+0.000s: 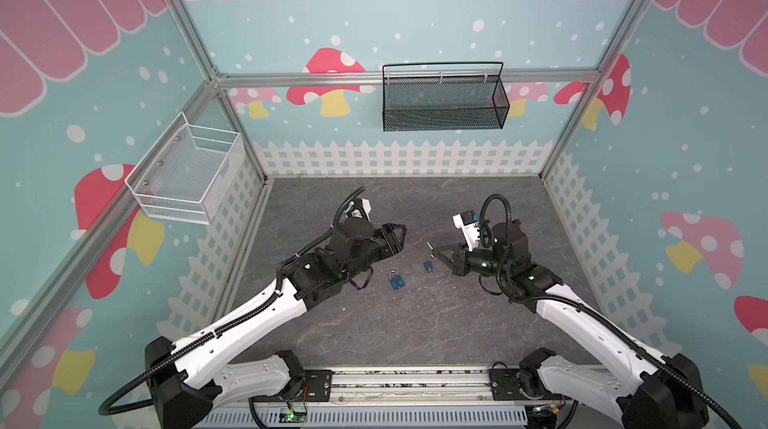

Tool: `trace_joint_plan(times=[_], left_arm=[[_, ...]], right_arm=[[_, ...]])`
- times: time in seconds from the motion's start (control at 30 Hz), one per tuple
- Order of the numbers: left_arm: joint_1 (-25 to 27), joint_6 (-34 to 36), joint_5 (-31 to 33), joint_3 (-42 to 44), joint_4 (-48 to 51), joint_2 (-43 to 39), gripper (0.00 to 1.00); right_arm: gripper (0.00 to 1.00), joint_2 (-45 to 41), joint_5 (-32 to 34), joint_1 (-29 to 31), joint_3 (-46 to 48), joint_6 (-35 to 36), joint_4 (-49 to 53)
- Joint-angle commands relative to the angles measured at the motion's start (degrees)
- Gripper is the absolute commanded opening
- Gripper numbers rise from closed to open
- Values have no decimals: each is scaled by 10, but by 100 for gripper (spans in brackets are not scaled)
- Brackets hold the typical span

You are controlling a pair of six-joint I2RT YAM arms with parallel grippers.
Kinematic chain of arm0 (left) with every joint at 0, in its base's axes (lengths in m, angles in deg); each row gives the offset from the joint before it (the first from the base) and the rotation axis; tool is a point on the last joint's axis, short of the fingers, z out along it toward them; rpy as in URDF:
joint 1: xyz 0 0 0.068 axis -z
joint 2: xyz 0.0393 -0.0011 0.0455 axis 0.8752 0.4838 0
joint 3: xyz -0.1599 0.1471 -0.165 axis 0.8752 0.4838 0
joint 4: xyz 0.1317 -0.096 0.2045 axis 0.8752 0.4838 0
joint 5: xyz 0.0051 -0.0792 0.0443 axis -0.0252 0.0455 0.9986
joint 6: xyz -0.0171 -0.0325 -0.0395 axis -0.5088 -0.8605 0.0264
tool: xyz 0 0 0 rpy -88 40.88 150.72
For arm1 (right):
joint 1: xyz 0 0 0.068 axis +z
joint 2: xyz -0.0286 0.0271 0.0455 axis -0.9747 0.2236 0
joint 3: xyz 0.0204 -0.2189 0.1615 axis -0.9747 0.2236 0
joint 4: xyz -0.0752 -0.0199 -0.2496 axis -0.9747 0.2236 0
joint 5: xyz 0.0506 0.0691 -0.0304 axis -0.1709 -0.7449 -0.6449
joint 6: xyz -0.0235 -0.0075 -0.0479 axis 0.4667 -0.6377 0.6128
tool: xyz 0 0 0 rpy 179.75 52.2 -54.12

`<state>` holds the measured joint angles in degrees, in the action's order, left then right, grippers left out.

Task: Unlock with the key
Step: 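Lower the left gripper onto the larger blue padlock and grasp its body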

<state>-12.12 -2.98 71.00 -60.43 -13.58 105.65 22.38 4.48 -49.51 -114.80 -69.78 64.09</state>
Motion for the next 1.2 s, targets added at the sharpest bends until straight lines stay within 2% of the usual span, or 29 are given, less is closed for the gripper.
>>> trace_joint_plan(times=[0.0, 0.03, 0.23, 0.47, 0.57, 0.93, 1.17], left_arm=[[33, -69, 65, -5, 106, 30, 65], [42, -86, 85, -2, 114, 40, 66], [76, -178, 112, -3, 160, 99, 66], [87, -239, 115, -13, 177, 169, 67], [87, -264, 124, -16, 191, 194, 67], [79, -267, 125, -80, 226, 315, 68], [64, -257, 115, -120, 250, 380, 73]], right_arm=[[0, -11, 12, -2, 19, 23, 26], [0, -7, 0, -2, 29, 23, 26], [0, -8, -36, -2, 80, 37, 25], [0, -5, -8, -3, 92, 52, 23], [0, 15, -21, -6, 88, 55, 23], [0, 56, -76, -46, 83, 70, 21], [0, 60, -89, -69, 85, 66, 12]])
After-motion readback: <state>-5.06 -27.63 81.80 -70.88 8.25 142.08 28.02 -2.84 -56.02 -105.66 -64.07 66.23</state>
